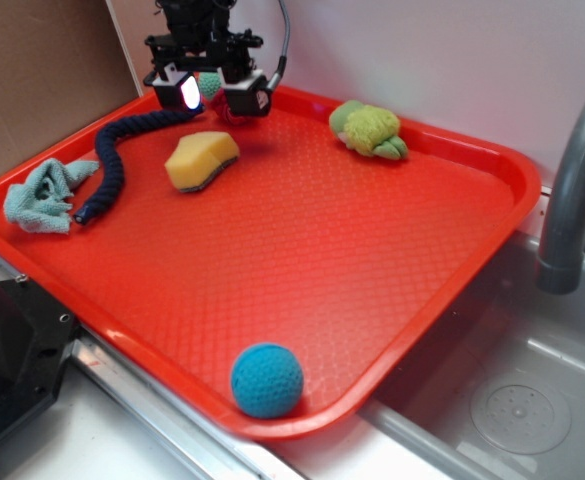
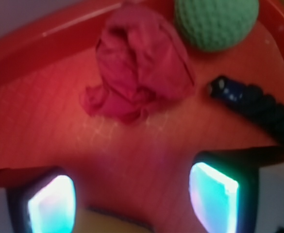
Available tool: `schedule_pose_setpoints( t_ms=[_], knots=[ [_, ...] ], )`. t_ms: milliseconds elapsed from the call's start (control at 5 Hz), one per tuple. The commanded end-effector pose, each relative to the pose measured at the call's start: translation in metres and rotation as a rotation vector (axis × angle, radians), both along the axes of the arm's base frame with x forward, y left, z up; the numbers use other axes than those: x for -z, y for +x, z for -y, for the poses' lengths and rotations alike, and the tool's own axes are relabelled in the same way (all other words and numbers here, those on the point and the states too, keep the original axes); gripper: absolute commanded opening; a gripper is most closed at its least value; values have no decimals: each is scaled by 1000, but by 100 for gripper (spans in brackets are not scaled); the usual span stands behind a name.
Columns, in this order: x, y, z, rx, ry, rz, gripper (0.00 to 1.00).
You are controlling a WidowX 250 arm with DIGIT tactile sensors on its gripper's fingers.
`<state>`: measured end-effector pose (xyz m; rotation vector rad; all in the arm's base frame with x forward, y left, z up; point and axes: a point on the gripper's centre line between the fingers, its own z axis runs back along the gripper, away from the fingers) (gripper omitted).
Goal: Grab the red paper.
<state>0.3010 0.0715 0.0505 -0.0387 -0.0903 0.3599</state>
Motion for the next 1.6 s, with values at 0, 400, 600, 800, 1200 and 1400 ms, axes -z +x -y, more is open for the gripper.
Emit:
schedule_pose_setpoints(
  t_ms=[0,400,600,800,1200,1400],
  knots=[
    [-19,18,-15,-7,12,72,100],
    [-22,31,-35,-51,-10,99,100],
    [-18,37,-40,-62,-14,92,100],
    [-8,42,-38,-57,-15,69,100],
    [6,52,-40,-59,-21,41,100],
    [8,54,-31,-52,-23,35,100]
  ],
)
